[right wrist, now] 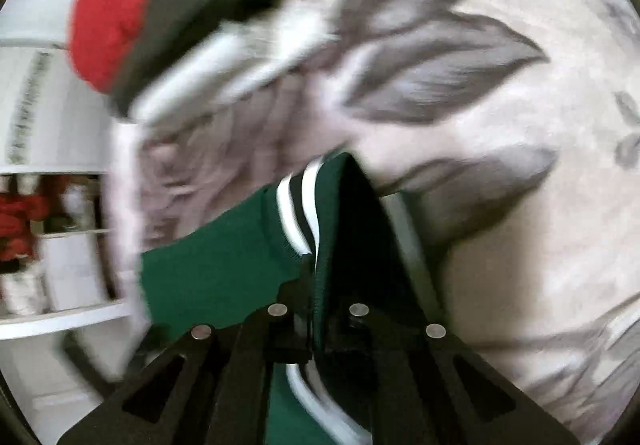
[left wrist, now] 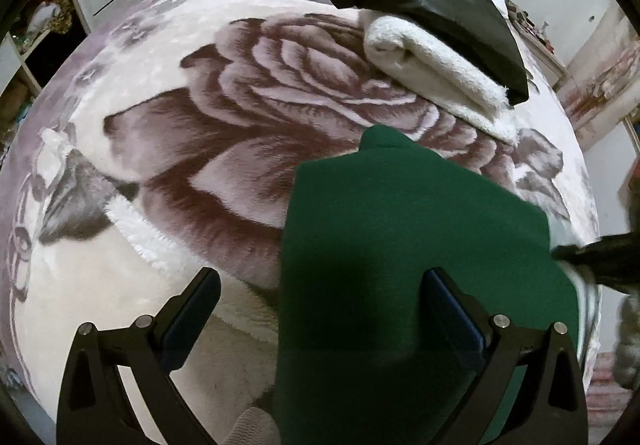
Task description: Fold large clothes
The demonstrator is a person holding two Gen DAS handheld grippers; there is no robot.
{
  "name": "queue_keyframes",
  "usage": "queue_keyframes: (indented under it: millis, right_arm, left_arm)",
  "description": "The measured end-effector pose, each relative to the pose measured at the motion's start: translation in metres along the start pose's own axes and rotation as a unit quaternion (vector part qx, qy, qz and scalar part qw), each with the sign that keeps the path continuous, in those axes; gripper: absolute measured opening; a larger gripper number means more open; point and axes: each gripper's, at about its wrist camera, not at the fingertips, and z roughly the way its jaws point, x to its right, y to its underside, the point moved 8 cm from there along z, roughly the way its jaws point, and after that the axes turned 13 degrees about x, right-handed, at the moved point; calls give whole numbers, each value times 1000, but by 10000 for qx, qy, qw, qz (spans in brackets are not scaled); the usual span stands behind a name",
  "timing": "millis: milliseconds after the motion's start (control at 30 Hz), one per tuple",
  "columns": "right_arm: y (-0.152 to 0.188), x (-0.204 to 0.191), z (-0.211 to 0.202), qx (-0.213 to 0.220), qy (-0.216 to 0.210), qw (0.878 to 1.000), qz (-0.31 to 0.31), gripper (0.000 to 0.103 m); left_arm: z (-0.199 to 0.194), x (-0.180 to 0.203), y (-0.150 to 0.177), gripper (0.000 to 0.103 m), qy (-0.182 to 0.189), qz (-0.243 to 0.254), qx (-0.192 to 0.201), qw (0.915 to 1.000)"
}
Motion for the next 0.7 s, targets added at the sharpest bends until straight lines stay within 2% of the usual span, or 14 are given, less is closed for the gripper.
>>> queue_keyframes:
  millis: [67, 133, 200, 267, 300, 333, 400, 500, 600, 700]
  right_arm:
    - [8, 21, 29, -287, 159, 9993, 161, 2]
    - [16, 20, 45, -627, 114, 9979, 111, 3]
    - [13, 15, 38, -639, 17, 9980, -5, 18]
    - [14, 15, 20, -760, -162, 9968, 179, 56]
    - [17, 18, 6, -749, -267, 9965, 250, 59]
    - [22, 21, -11, -695, -448, 9960, 327, 59]
    - [36, 28, -32, -776, -521, 9949, 380, 60]
    - [78, 56, -56, -1015, -327, 9928, 555, 60]
    - [123, 87, -70, -1229, -272, 9857, 1118, 61]
    - [156, 109, -77, -1156, -335, 9765, 1790, 61]
  left_arm:
    - [1, -2, 0, 103, -26, 10, -41, 10000]
    - [-3, -4, 0, 103, -35, 22, -84, 10000]
    - [-12, -10, 0, 103, -65, -10, -50, 10000]
    - [-24, -20, 4, 103, -143, -87, 6, 9999]
    - [-32, -26, 8, 103, -166, -172, 15, 9997]
    - [-41, -32, 14, 103, -166, -302, -10, 9994]
    - [-55, -47, 36, 103, -169, -570, -168, 9981]
    - [-73, -67, 80, 103, -191, -1096, -568, 9922]
    - [-81, -72, 126, 103, 61, -1660, -1000, 9810]
    - [-84, -70, 149, 103, 471, -2301, -1117, 9656]
